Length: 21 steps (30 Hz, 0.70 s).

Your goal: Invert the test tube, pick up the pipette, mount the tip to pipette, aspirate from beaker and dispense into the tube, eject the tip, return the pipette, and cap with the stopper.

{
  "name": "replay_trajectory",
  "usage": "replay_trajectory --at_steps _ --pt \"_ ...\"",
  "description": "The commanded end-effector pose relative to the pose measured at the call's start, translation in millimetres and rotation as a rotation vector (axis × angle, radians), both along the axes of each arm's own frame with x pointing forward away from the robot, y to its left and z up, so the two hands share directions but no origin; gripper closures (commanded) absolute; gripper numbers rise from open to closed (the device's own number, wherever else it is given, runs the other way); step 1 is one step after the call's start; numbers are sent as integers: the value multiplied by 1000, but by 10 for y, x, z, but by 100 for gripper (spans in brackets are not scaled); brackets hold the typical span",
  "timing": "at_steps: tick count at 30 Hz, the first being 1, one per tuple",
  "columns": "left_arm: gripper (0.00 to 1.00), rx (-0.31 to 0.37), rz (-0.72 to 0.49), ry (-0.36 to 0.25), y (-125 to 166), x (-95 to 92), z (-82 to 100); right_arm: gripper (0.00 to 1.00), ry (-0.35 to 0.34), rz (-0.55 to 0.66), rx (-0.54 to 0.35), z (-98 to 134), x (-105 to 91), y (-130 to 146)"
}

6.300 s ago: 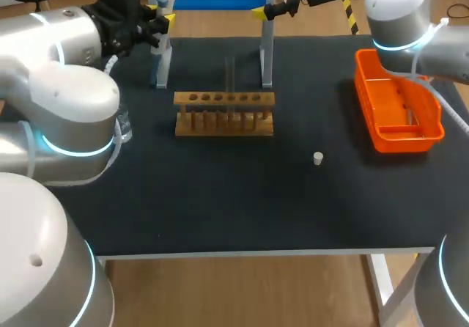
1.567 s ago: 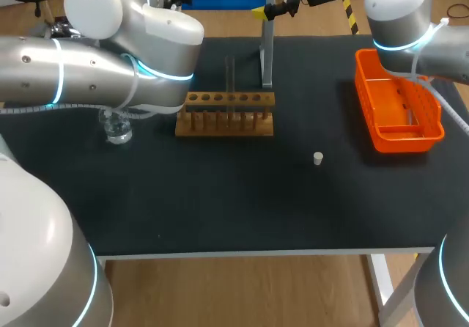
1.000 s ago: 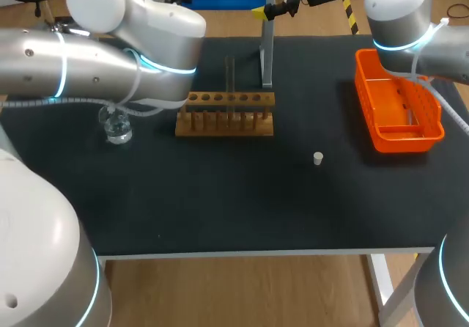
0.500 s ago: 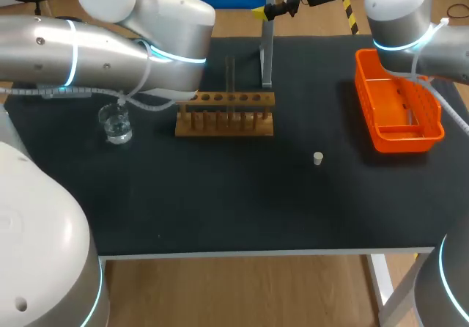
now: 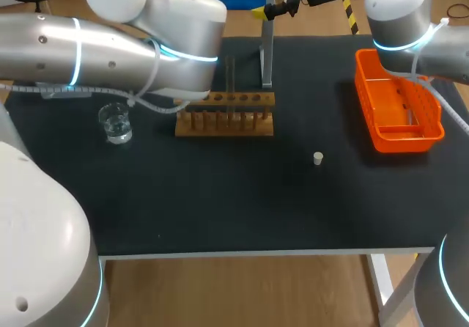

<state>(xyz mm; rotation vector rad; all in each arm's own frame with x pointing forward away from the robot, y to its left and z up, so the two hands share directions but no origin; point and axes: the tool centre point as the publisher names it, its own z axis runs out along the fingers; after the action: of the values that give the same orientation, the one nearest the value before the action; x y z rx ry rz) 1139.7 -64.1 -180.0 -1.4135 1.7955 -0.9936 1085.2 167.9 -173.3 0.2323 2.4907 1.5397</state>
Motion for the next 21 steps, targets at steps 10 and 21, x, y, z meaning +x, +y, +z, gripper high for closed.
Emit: replay_trajectory --at_steps 10,21 --pt "0 -90 -183 -92 -129 -992 310 0 4 5 -4 10 20 -8" --pt "0 -185 -673 -259 -430 -1759 403 0 4 5 -4 10 20 -8"
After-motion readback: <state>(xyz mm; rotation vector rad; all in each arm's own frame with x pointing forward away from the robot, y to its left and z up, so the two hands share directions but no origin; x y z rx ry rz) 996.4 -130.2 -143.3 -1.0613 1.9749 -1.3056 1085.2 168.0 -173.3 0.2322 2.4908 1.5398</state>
